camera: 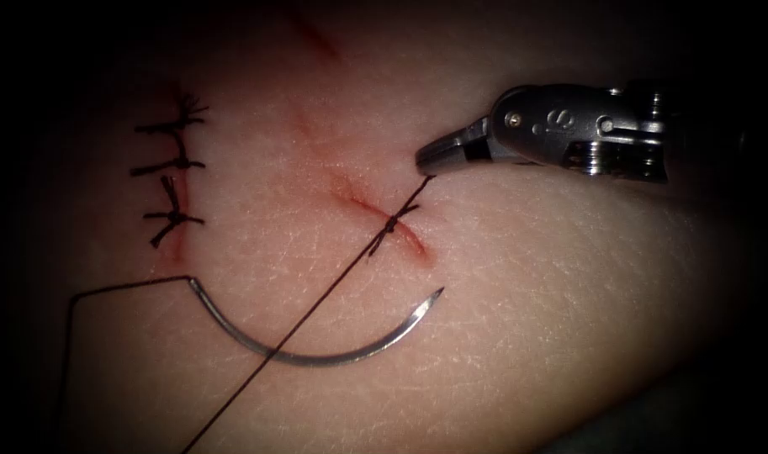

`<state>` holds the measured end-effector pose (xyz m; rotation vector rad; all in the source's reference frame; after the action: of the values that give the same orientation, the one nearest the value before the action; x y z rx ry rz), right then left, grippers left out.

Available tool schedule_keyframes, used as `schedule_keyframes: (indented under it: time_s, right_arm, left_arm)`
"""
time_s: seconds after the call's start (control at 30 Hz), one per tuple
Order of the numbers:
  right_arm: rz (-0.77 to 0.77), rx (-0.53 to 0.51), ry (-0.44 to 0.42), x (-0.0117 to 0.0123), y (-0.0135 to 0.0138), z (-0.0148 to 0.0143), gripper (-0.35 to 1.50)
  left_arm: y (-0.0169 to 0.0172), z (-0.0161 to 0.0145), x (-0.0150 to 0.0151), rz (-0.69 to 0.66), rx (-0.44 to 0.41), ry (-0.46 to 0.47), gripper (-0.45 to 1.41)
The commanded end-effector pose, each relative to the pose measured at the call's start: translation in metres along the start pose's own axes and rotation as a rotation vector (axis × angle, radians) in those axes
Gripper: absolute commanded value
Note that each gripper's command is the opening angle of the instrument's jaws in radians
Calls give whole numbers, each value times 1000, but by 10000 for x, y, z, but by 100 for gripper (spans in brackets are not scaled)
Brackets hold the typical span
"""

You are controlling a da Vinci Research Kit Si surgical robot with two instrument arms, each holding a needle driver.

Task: Wound Closure

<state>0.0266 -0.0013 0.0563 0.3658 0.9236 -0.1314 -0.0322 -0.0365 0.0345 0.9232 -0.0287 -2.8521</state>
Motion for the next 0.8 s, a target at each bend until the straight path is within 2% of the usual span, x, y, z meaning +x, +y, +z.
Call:
schedule_keyframes:
  time_s: [0.03,0.1,0.13,0.17,0.23,0.37,0.5,0.6,0.7,0.8]
  right_arm:
    - [2,-2,20,5,-3,10,-35]
    - [6,-11,32,8,-8,12,-35]
    - [27,-16,41,10,-11,13,12]
    - [53,-37,58,12,-14,12,69]
    - [92,-96,93,18,-15,6,118]
    - [160,-166,167,26,-17,-12,131]
    - [241,-267,263,33,-22,-44,131]
    - [334,-428,265,37,-35,-78,130]
    - [384,-499,307,41,-51,-100,130]
    - [417,-554,324,46,-62,-120,140]
  left_arm:
    - [-10,3,8,-7,16,18,-45]
    - [-22,-1,14,-16,37,39,-45]
    - [-29,-2,16,-20,46,48,-45]
    - [-46,-7,23,-33,64,70,-45]
    - [-70,-14,33,-51,101,107,-45]
    - [-108,-26,46,-76,154,162,-45]
    - [-142,-40,53,-73,199,184,-45]
    - [-177,-52,58,-67,234,193,-45]
    - [-203,-56,63,-58,247,198,-45]
    - [-228,-56,70,-46,253,203,-45]
